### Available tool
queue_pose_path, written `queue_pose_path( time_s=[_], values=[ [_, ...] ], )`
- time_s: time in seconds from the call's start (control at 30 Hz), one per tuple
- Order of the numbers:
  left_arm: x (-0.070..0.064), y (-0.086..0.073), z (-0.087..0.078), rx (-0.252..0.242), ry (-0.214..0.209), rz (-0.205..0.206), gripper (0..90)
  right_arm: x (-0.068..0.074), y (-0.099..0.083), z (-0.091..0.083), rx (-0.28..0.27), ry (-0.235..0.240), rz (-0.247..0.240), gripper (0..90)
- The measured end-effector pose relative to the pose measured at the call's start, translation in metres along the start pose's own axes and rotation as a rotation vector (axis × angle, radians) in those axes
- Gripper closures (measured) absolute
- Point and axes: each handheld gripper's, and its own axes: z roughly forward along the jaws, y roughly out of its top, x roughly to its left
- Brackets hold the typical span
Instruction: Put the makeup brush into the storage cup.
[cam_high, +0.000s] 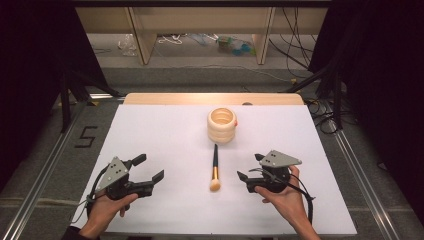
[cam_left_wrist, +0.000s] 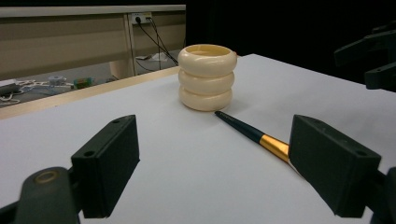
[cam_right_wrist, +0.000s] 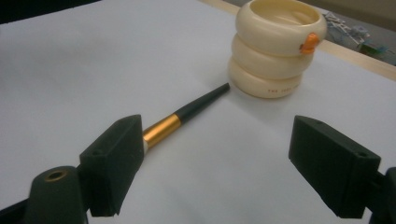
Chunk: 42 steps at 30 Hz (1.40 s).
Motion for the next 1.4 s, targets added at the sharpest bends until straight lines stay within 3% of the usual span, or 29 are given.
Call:
queue_pose_path(
  time_s=[0.3, 0.33, 0.37, 0.53, 0.73, 0.83, 0.93, 0.97, 1.23, 1.4],
  values=[
    [0.000, 0.000, 0.000, 0.001, 0.000, 0.000, 16.7, 0.003, 0.016, 0.024, 0.114, 0.041, -0.006, 17.2],
    [0.000, 0.000, 0.000, 0.001, 0.000, 0.000, 16.7, 0.002, 0.019, 0.028, 0.123, 0.045, -0.025, 17.0],
    [0.000, 0.000, 0.000, 0.002, 0.000, 0.001, 16.7, 0.004, 0.021, 0.030, 0.141, 0.050, -0.008, 16.9],
    [0.000, -0.001, 0.000, 0.004, 0.002, -0.003, 16.7, 0.004, 0.031, 0.046, 0.204, 0.062, -0.013, 16.6],
    [0.000, -0.001, 0.001, 0.007, 0.002, -0.002, 16.7, 0.006, 0.036, 0.061, 0.231, 0.075, -0.021, 16.3],
    [0.000, -0.001, 0.001, 0.007, 0.002, -0.004, 16.9, 0.007, 0.041, 0.072, 0.295, 0.098, -0.021, 16.8],
    [0.000, -0.001, 0.001, 0.007, 0.004, -0.005, 16.9, 0.006, 0.043, 0.081, 0.329, 0.083, -0.038, 16.3],
    [0.000, -0.001, 0.001, 0.007, 0.003, -0.005, 17.0, 0.007, 0.046, 0.087, 0.360, 0.075, -0.021, 16.3],
    [0.001, -0.001, 0.001, 0.012, 0.005, 0.000, 17.1, 0.010, 0.052, 0.108, 0.400, 0.101, -0.045, 17.2],
    [0.001, -0.001, 0.001, 0.012, 0.004, 0.000, 17.1, 0.014, 0.055, 0.121, 0.459, 0.115, -0.055, 16.7]
  ],
)
